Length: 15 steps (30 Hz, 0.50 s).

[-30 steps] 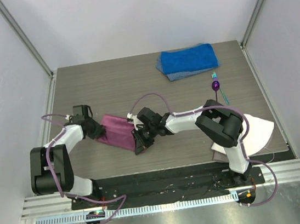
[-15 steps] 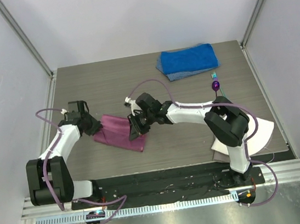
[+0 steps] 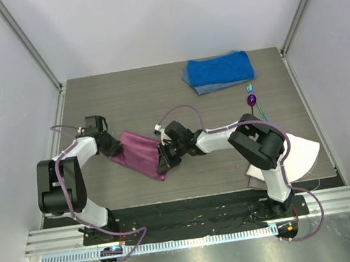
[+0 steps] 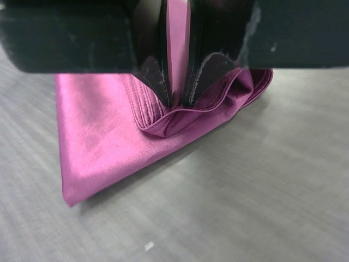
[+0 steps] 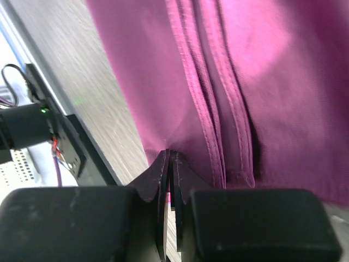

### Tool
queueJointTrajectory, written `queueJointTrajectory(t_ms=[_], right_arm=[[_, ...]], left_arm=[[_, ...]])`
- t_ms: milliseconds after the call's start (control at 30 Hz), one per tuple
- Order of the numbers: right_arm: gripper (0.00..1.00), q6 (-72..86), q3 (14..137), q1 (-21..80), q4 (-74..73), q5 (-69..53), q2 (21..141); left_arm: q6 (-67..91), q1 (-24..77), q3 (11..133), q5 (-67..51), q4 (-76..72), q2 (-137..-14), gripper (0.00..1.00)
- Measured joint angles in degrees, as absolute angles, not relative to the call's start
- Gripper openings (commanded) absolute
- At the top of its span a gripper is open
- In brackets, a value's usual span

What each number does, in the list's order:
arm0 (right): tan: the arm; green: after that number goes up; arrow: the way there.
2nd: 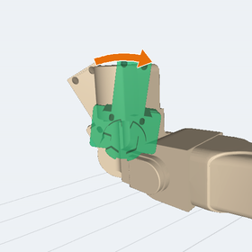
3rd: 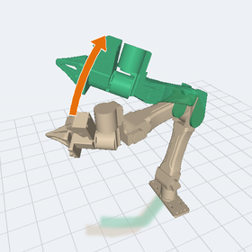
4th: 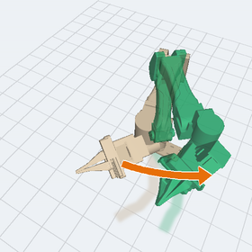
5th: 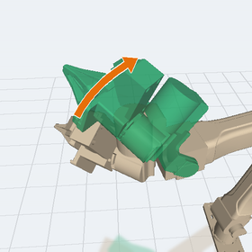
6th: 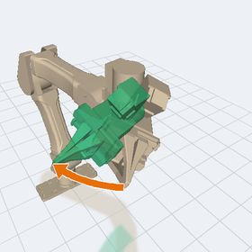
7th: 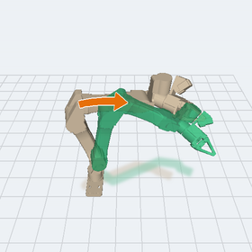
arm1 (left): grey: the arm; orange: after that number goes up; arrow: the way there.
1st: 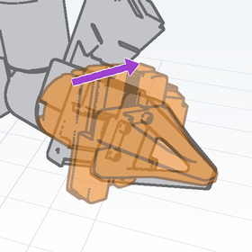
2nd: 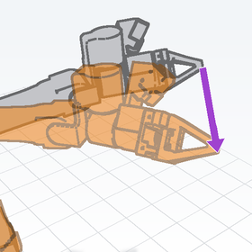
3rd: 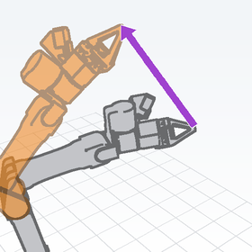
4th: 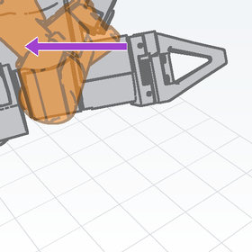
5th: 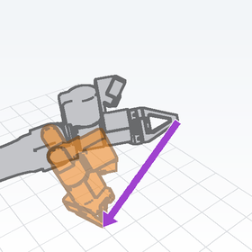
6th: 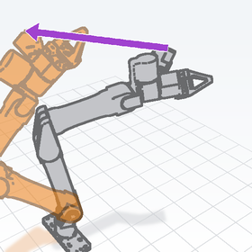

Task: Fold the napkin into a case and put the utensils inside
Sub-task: Rotate the 2/3-rectangle-folded napkin at the center of the board.

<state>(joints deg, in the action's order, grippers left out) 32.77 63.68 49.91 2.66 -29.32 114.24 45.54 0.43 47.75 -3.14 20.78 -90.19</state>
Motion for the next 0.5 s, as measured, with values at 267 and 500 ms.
queueJointTrajectory(t_ms=[267, 500], right_arm=[[0.11, 41.43, 58.41, 56.36, 14.55, -27.64, 113.89], [0.2, 40.93, 58.96, 57.58, 8.56, -27.16, 110.98]], left_arm=[[43.59, 3.68, 48.95, -6.33, 17.56, -92.2, 0.24], [41.06, 7.68, 48.97, -6.44, 20.62, -87.83, 0.42]])
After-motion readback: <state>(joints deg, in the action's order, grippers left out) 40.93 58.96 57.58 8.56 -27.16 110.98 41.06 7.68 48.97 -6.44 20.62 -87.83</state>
